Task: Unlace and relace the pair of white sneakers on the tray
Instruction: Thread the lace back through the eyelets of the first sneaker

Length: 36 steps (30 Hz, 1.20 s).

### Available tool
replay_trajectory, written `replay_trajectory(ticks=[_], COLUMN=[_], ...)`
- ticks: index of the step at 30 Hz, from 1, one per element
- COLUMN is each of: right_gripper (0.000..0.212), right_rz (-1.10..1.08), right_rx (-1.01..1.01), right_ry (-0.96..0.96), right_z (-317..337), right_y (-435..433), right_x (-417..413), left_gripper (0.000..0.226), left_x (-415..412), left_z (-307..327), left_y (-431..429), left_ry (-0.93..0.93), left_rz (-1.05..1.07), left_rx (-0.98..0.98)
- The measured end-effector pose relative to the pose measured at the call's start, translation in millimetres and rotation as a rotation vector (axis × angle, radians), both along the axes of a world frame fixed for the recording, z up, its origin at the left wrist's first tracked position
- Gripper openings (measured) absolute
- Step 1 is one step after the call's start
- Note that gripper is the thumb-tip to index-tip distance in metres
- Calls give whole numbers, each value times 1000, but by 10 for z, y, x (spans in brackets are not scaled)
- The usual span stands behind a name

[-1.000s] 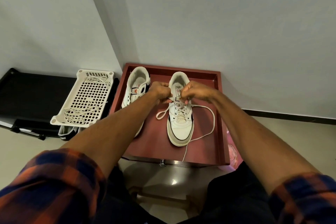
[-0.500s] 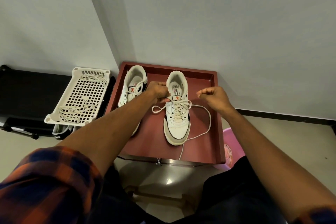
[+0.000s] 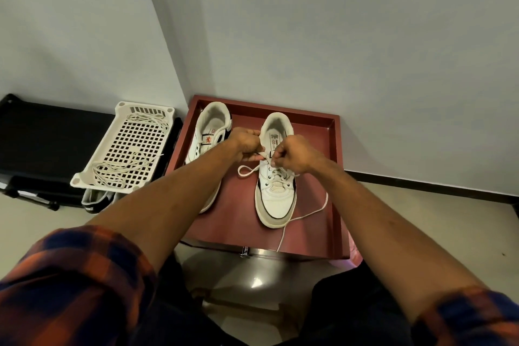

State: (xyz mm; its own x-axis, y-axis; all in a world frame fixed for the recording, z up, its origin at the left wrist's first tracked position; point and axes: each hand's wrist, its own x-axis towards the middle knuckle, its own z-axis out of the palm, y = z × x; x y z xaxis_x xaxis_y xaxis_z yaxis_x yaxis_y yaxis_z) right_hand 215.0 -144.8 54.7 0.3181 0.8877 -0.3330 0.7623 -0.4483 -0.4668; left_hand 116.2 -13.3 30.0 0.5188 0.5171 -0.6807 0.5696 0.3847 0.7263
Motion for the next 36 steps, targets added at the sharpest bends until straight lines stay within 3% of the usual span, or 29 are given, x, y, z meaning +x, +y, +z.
replay_trajectory(ticks=[4,7,9,13,17,19,24,28,31,33,36], right_gripper=[5,10,7,2,8,7,19,11,12,19,18], right_rz=[-20,-38,-54,-68,-126,-90,6,7,-41,-81,-52], right_rx=[-41,-183,-293,-364,-12,61,-10,30,11,-32,-214], right_ry=[125,334,357,189,97,19,-122,-207,-152,-8,160], right_z=[82,155,157,137,216,218,-4,-87,-91,-66,23], right_y=[-100,-310,-466,-606,-461,-315,-77,-68,-101,-168,-326], right_x=[202,422,575,743,562,403,19,-60,-15,104,356], left_gripper=[38,37,37,35,32,33,36,37,35,36,38], left_x=[33,45,22,35,33,33,12,1,9,21,6], left_z=[16,11,25,26,34,24,12,42,43,34,34], left_y=[-37,-63,-64,-33,-29,-37,-18,-22,-36,-61,-81], left_ry=[11,7,6,18,20,16,12,1,-2,-15,-29], left_rz=[5,-11,-6,-38,-27,-24,-24,-29,-29,-20,2], left_rx=[89,115,107,94,75,63,28,13,34,55,87])
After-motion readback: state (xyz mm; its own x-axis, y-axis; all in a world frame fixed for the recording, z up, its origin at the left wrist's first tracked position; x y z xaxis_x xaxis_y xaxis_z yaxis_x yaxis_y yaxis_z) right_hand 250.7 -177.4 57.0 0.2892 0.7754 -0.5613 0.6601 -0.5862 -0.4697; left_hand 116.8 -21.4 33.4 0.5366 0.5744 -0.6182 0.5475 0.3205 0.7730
